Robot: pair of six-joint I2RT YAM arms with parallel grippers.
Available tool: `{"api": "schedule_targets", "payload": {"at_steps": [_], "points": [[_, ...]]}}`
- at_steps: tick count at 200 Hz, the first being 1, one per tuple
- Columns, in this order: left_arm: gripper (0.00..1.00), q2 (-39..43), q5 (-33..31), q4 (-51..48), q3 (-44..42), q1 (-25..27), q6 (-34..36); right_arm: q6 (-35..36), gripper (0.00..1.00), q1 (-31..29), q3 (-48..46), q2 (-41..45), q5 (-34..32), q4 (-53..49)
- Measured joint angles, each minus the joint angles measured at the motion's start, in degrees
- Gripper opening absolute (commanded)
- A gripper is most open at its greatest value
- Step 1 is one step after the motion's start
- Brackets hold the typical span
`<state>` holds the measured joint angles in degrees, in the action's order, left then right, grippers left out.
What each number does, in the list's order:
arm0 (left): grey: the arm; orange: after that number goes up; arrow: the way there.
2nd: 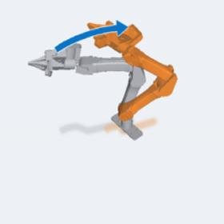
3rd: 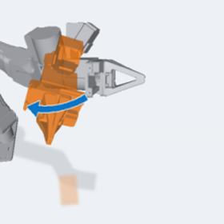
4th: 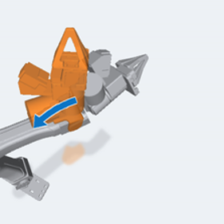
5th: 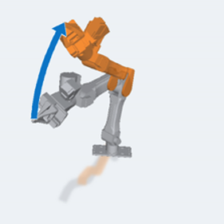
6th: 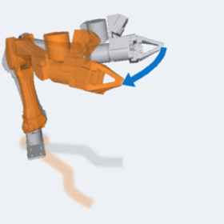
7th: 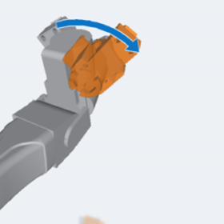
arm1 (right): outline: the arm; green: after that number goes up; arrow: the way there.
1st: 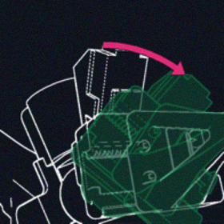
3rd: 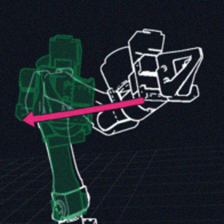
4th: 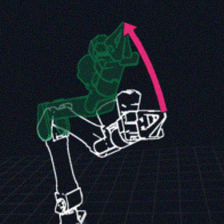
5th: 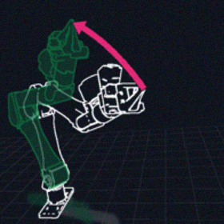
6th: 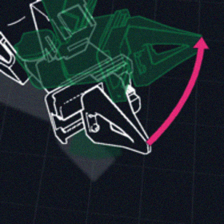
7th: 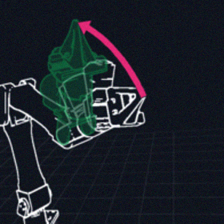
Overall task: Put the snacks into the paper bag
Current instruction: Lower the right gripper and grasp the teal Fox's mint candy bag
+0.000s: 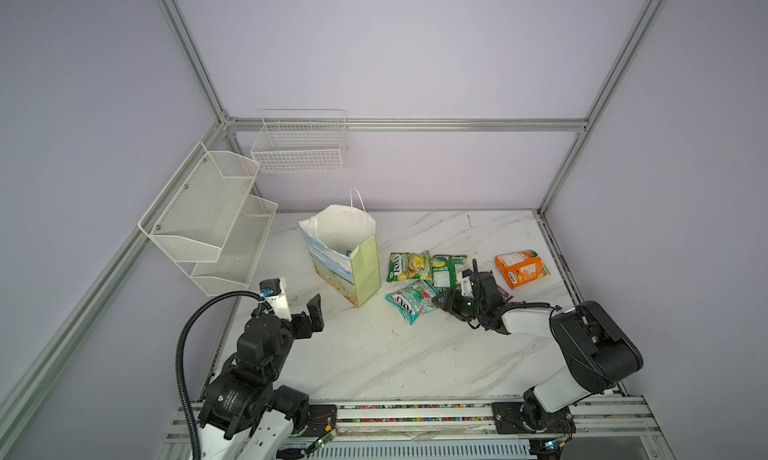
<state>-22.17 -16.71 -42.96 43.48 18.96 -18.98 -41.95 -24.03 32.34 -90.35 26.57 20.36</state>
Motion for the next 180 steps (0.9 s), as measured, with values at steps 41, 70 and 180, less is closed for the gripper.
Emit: {"api": "schedule_targets", "payload": {"at_steps": [41, 70, 180], "points": [[1.00, 0.00, 0.00, -0.02, 0.00, 0.00, 0.00, -0.22, 0.50, 0.00, 0.00, -0.39, 0.35, 1.03], [1.00, 0.00, 0.00, -0.02, 0.00, 0.00, 0.00, -0.20, 0.35, 0.00, 0.00, -0.50, 0.57, 1.25], [1.00, 0.00, 0.00, 0.00, 0.00, 0.00, 0.00, 0.61, 0.00, 0.04, -0.11, -0.31, 1.38, 1.25]]}}
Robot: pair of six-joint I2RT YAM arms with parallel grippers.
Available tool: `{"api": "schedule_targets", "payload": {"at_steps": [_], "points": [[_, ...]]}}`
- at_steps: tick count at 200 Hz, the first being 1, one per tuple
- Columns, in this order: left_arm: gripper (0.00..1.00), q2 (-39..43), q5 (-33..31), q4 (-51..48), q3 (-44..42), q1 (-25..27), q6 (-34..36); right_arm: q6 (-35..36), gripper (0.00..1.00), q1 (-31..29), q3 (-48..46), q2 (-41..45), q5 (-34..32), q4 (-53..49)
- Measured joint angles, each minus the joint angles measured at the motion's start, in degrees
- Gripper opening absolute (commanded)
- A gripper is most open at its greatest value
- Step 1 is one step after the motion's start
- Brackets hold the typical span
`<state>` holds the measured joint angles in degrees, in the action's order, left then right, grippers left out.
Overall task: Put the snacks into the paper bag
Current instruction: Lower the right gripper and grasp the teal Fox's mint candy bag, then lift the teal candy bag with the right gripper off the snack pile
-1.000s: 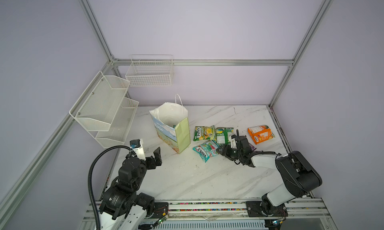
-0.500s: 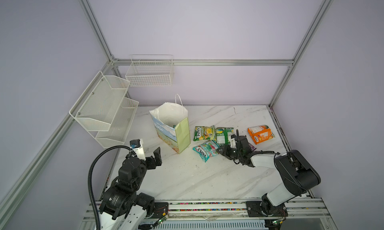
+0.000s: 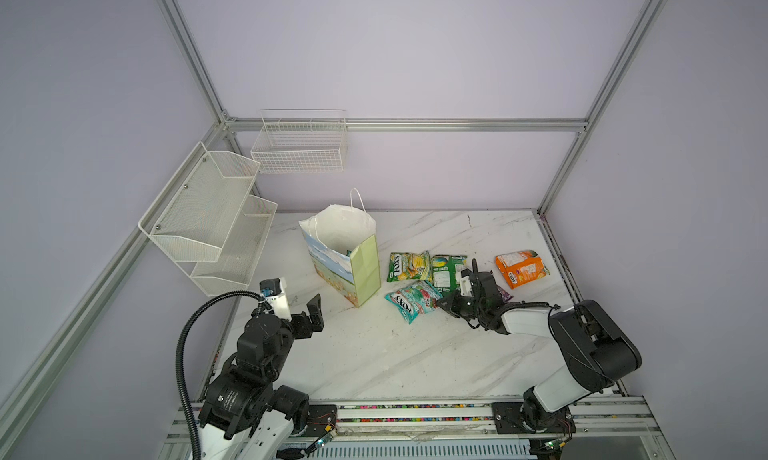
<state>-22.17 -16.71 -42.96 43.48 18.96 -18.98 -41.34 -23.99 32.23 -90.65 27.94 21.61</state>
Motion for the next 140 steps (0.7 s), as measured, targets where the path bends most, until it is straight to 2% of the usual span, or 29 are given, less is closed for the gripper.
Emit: {"api": "schedule_targets", "payload": {"at_steps": [140], "points": [[1.00, 0.00, 0.00, -0.02, 0.00, 0.00, 0.00, 5.20, 0.00, -1.22, 4.02, 6.95, -0.15, -6.23]]}}
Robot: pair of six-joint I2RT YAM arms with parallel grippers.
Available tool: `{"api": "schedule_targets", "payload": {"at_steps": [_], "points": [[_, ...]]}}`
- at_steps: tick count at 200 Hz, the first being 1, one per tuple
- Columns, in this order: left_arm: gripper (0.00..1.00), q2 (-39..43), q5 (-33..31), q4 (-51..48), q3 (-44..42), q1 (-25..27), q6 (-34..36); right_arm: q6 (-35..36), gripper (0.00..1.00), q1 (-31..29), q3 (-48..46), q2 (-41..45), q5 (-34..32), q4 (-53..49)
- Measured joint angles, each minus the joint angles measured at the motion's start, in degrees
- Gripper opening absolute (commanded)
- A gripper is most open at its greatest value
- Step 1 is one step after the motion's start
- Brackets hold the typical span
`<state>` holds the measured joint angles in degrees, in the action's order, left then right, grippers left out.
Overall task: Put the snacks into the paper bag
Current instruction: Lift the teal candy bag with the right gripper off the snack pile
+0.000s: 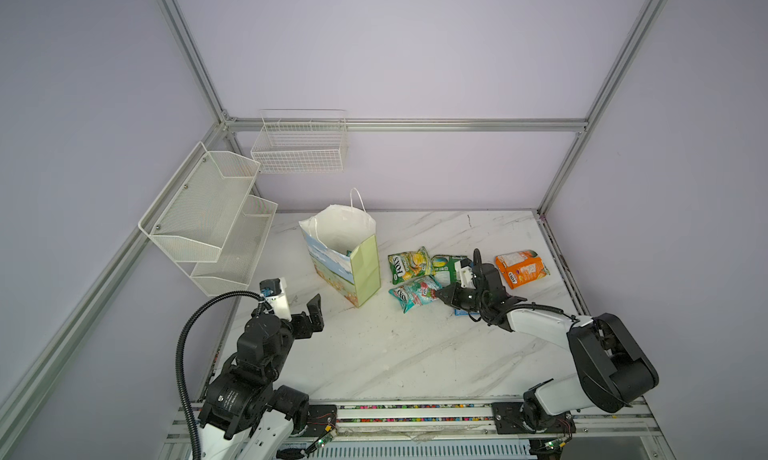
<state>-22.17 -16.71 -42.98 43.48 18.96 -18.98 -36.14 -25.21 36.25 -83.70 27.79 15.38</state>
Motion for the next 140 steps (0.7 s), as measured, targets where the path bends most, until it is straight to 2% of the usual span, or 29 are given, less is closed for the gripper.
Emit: {"api": "schedule_targets", "payload": {"at_steps": [77, 140], "points": [[1.00, -0.11, 0.00, 0.00, 0.00, 0.00, 0.00, 1.60, 0.00, -3.65, 1.70, 0.15, -2.12, -2.58], [1.00, -0.11, 0.00, 0.02, 0.00, 0.00, 0.00, 4.94, 0.00, -7.26, 6.91, 0.68, -8.28, -9.33]]}}
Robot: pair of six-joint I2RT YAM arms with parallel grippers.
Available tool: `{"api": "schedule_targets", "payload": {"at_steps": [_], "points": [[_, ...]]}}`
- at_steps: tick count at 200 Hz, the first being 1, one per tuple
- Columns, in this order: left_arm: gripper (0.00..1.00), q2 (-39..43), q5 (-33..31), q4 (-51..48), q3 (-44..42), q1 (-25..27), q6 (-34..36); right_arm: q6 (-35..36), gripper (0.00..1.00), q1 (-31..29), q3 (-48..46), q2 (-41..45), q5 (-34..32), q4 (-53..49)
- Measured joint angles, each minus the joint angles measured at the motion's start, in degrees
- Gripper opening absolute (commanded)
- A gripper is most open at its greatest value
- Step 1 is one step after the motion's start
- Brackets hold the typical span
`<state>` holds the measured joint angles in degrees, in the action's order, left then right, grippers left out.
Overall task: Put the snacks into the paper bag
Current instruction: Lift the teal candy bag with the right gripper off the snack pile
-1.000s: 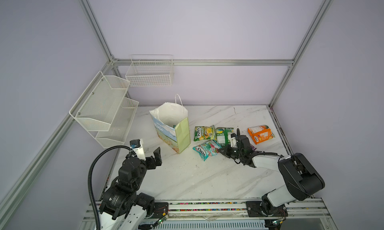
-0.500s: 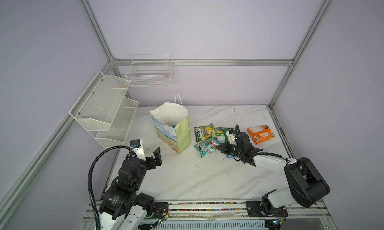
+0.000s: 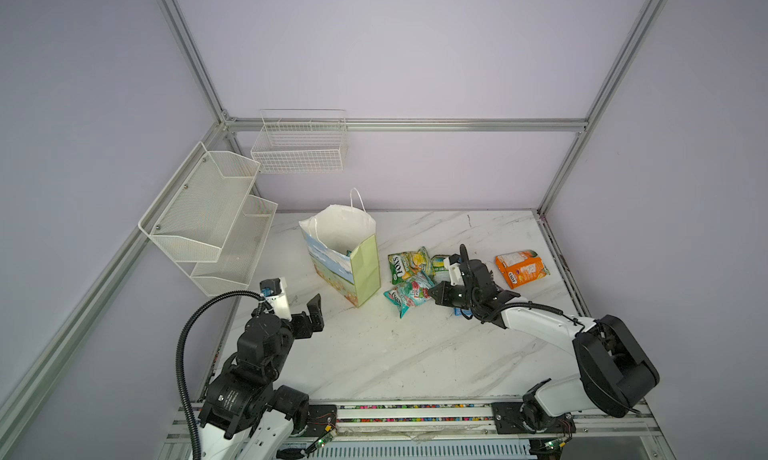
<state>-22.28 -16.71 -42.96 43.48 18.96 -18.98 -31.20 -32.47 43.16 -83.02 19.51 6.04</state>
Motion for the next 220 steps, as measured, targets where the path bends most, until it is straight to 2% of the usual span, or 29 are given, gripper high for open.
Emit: {"api": "schedule_targets", "payload": {"at_steps": [59, 220], "points": [[1.00, 0.00, 0.00, -0.02, 0.00, 0.00, 0.00, 3.78, 0.00, -4.57, 5.90, 0.00, -7.06, -6.71], [1.00, 0.00, 0.00, -0.02, 0.00, 0.00, 0.00, 13.07, 0.00, -12.63, 17.25, -0.02, -21.35, -17.25]]}}
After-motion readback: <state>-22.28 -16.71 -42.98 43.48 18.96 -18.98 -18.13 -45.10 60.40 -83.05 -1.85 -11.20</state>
